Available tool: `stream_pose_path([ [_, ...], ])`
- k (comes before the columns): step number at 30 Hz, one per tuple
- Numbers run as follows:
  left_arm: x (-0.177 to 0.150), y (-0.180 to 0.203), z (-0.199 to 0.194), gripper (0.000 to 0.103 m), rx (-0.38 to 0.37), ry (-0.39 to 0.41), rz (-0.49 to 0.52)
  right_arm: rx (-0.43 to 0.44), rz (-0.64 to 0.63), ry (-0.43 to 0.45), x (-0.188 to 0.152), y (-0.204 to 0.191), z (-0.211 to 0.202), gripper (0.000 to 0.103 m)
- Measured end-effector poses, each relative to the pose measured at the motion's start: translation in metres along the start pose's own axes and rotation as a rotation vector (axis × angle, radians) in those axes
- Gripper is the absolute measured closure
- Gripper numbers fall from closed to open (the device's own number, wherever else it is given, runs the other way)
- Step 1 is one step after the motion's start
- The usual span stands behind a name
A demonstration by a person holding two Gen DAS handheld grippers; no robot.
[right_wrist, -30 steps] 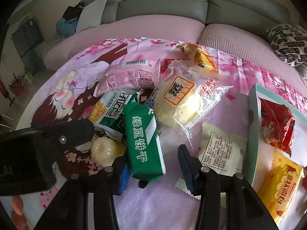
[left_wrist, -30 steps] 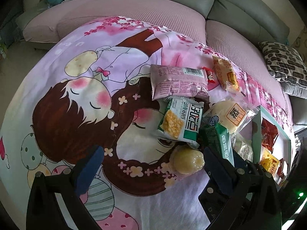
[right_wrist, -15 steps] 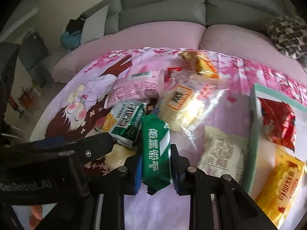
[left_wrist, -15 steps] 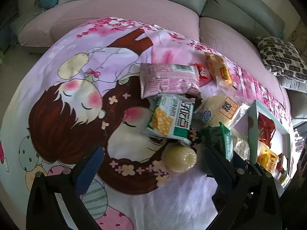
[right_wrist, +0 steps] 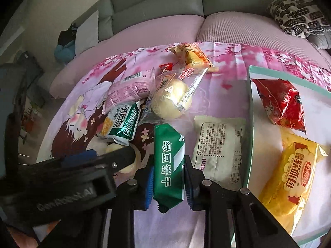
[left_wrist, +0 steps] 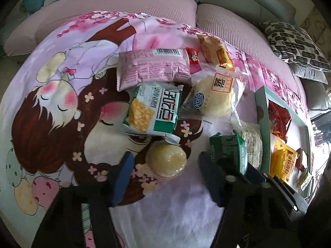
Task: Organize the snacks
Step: 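Grasp the round yellow cup snack with the left gripper while the right holds the green pack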
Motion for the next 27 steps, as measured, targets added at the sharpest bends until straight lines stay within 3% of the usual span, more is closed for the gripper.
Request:
stream_pose_path([
  [2,0.0,-0.001,0.002,0.042,0.006,-0.003,-0.002,-0.01,-0.012,-0.007,-0.001,-0.002,0.001,0.076],
  [6,0.0,-0.009,0.005,0.057,-0.001,-0.008,-0.031,-0.02,-0.03,-0.015,-0.002,-0.003,0.004,0.076],
  [8,0.001,-0.016,0.004,0.059,0.02,0.0,-0.044,-0.017,-0.026,-0.015,-0.002,-0.003,0.004,0.076],
  [15,0.003,-0.041,-0.001,0.061,0.052,0.014,-0.092,-0.003,-0.01,-0.016,-0.002,-0.002,0.004,0.076],
  [27,0.002,-0.044,0.006,0.062,0.085,0.024,-0.069,-0.005,-0.011,-0.015,0.0,-0.002,0.009,0.076],
])
Point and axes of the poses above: each gripper's, at about its wrist camera, not at the fingertips, and z roughly the way its jaws point, y to its right, x to its top, the point moved 9 cm from there along z, roughly the way its jaws point, and after that the axes turned 9 degrees about -z, right-handed, at the moved point
